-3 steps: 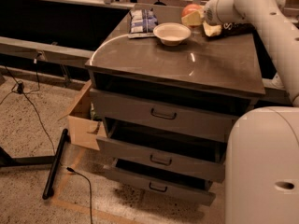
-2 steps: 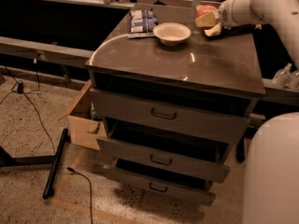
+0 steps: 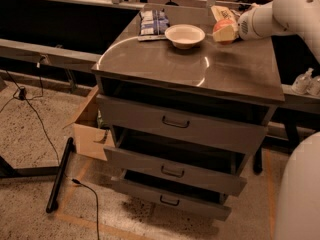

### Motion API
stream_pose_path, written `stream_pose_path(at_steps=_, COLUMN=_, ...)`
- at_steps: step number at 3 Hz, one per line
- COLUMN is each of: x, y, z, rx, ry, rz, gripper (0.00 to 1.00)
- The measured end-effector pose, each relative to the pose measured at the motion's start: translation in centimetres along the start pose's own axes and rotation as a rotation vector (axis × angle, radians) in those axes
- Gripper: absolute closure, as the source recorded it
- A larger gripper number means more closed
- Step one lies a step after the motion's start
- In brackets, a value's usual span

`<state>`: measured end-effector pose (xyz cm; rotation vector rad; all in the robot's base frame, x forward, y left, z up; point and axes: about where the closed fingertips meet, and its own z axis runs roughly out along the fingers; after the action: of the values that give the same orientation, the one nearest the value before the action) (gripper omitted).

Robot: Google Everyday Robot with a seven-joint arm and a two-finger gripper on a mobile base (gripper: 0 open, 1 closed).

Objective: Pick apple from paper bowl and place on counter

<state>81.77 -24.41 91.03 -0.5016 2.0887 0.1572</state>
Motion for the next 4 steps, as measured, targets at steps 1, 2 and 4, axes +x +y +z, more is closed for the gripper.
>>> stream_pose_path(at_steps=1, x=1.3, y=0.9, z=0.3, rx=-0.018, ry=0.033, rz=-0.002, gripper=1.0)
stream_pose_path(at_steps=2, x=2.3, y=1.8, z=0.8, rx=-0.035, ry=0.057, rz=-0.004, gripper=1.0)
stream_pose_path(at_steps=4, x=3.6, y=3.0, z=1.7, rx=-0.055, ry=0.107, rz=-0.014, gripper=0.6)
